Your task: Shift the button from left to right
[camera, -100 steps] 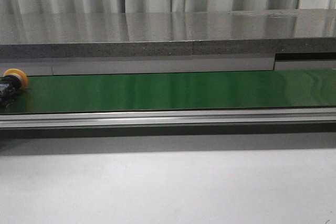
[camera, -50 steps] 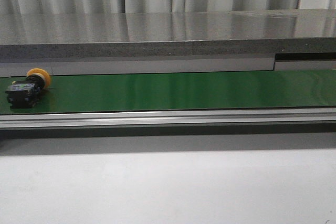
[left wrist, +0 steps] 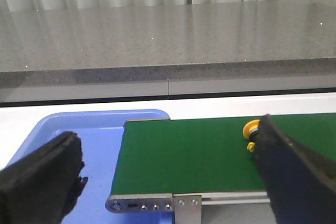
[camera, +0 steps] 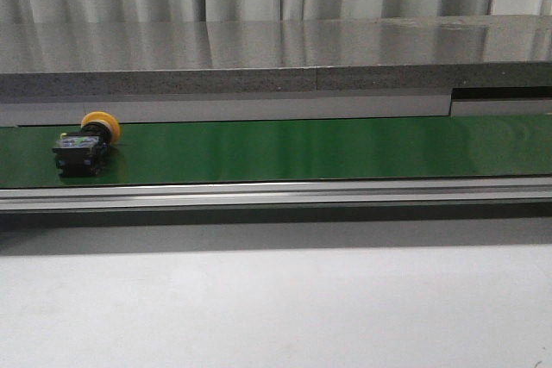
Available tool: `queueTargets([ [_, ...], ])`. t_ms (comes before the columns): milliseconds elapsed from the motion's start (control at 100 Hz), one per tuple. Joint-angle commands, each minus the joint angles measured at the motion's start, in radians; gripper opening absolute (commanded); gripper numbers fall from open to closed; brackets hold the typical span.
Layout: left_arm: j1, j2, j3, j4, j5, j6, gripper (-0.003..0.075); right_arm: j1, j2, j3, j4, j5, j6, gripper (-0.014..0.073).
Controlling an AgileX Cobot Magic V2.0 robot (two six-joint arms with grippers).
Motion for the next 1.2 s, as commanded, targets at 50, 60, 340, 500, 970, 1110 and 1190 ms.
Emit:
queueTargets([
  [50, -0.007, -0.013, 0.014, -0.012, -0.093, 0.001, 0.0639, -0.004, -0.018, -0.018, -0.008, -0.084, 0.000, -0.0068],
  [60, -0.007, -0.013, 0.017, -0.012, -0.095, 0.001, 0.0639, -0.004, -0.018, -0.018, -0.008, -0.084, 0.000, -0.0068],
  [340, -0.007, -0.013, 0.021, -0.012, -0.133, 0.001, 0.0638, -0.004, -0.018, -0.018, -0.008, -0.084, 0.000, -0.0068],
  [500, -0.007, -0.013, 0.021, -0.012, -0.158, 0.001, 0.0548, -0.004, -0.018, -0.018, -0.008, -0.084, 0.000, -0.0068],
  [970, -0.007, -0.013, 0.021, -0.012, -0.158, 0.001, -0.0021, -0.004, -0.018, -0.018, -0.008, -0.084, 0.000, -0.0068],
  [1110, -0.007, -0.013, 0.021, -0.012, -0.158, 0.001, -0.0021, -0.004, -0.018, -0.018, -0.008, -0.114, 0.000, -0.0068],
  [1190, -0.007, -0.013, 0.021, -0.012, -0.158, 0.001, -0.0020, -0.004, -0.018, -0.018, -0.008, -0.138, 0.000, -0.0068],
])
